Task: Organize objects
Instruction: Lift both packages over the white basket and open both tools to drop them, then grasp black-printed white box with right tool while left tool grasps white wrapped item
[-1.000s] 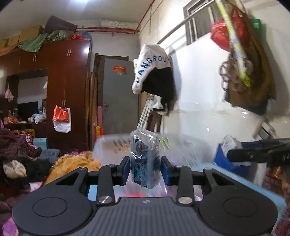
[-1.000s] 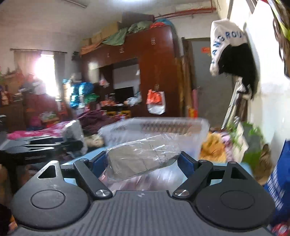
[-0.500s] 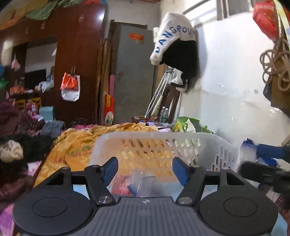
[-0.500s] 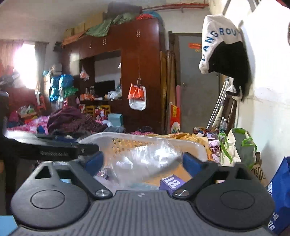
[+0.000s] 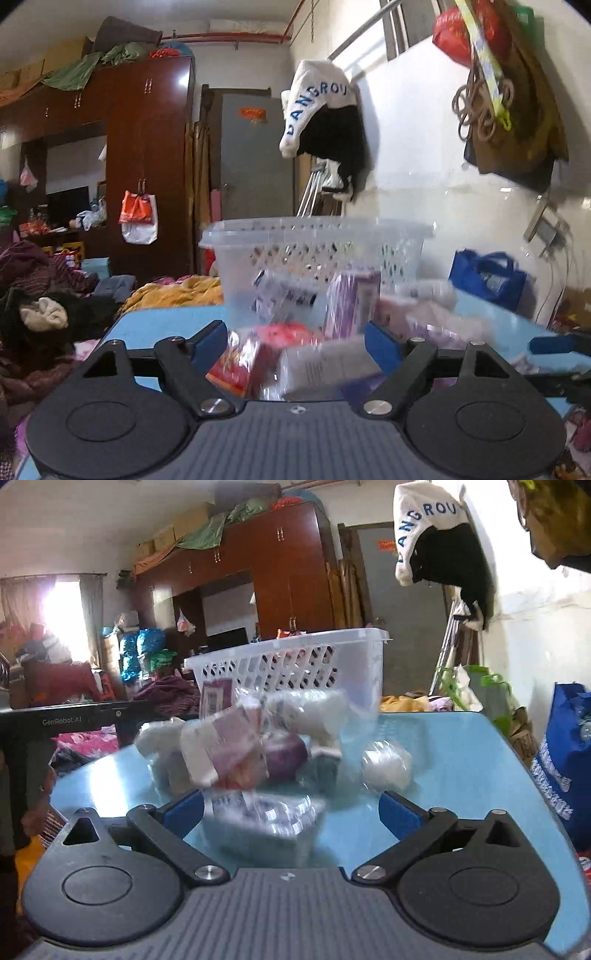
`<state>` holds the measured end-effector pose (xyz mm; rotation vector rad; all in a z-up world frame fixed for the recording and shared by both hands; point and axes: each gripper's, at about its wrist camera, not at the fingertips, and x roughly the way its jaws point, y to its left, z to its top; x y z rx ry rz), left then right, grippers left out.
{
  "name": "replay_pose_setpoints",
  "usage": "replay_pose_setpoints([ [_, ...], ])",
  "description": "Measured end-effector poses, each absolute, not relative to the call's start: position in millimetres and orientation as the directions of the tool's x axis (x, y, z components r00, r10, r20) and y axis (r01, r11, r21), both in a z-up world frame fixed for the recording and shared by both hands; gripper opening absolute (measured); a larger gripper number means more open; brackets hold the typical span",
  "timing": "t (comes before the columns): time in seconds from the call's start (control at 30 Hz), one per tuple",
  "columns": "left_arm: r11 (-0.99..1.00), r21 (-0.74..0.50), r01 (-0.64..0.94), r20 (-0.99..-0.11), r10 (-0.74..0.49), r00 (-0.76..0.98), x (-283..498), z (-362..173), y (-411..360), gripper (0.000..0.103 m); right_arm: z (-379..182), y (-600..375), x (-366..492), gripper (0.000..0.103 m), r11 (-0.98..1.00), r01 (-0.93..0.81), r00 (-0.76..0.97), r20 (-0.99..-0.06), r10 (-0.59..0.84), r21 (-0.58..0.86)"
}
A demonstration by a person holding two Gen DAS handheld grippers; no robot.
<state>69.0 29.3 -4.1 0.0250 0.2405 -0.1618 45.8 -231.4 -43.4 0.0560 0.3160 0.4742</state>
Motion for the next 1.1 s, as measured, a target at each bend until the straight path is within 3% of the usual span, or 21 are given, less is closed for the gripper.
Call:
replay_pose_setpoints([
  [0.1,0.989,0.011,0.15,-0.25,-0.143,0.958,76,-6,24,0.085,-40,-232,50,0.103,0.864,-0.47,0.819,-0.275,0.504,0.183],
  [0.27,0.992,0.002,0.128,-0.289,-0.122,0.95,81,-19,18,0.085,-52,-204,50,0.103,0.866,-0.477,0.806,-0.319,0.499,0.149],
  [0.47,0.992,-0.006,0.124,-0.323,-0.119,0.939,86,-29,7,0.085,-58,-190,43,0.102,0.888,-0.452,0.839,-0.295,0.457,0.087],
  [0.6,0.993,-0.001,0.118,-0.308,-0.112,0.945,84,-31,5,0.084,-60,-190,41,0.09,0.895,-0.443,0.848,-0.297,0.439,0.06],
  [0.63,0.993,0.002,0.117,-0.303,-0.111,0.947,83,-32,5,0.083,-60,-190,41,0.083,0.895,-0.442,0.849,-0.293,0.439,0.06],
  [0.7,0.992,0.001,0.126,-0.295,-0.12,0.948,82,-33,5,0.073,-60,-192,40,0.082,0.891,-0.45,0.845,-0.295,0.446,0.06],
  [0.9,0.991,-0.005,0.133,-0.253,-0.13,0.959,76,-33,6,0.056,-56,-194,40,0.082,0.889,-0.454,0.846,-0.287,0.449,0.051],
  [1.1,0.99,-0.01,0.139,-0.224,-0.138,0.965,71,-34,12,0.051,-51,-201,37,0.082,0.89,-0.451,0.852,-0.265,0.451,0.063],
])
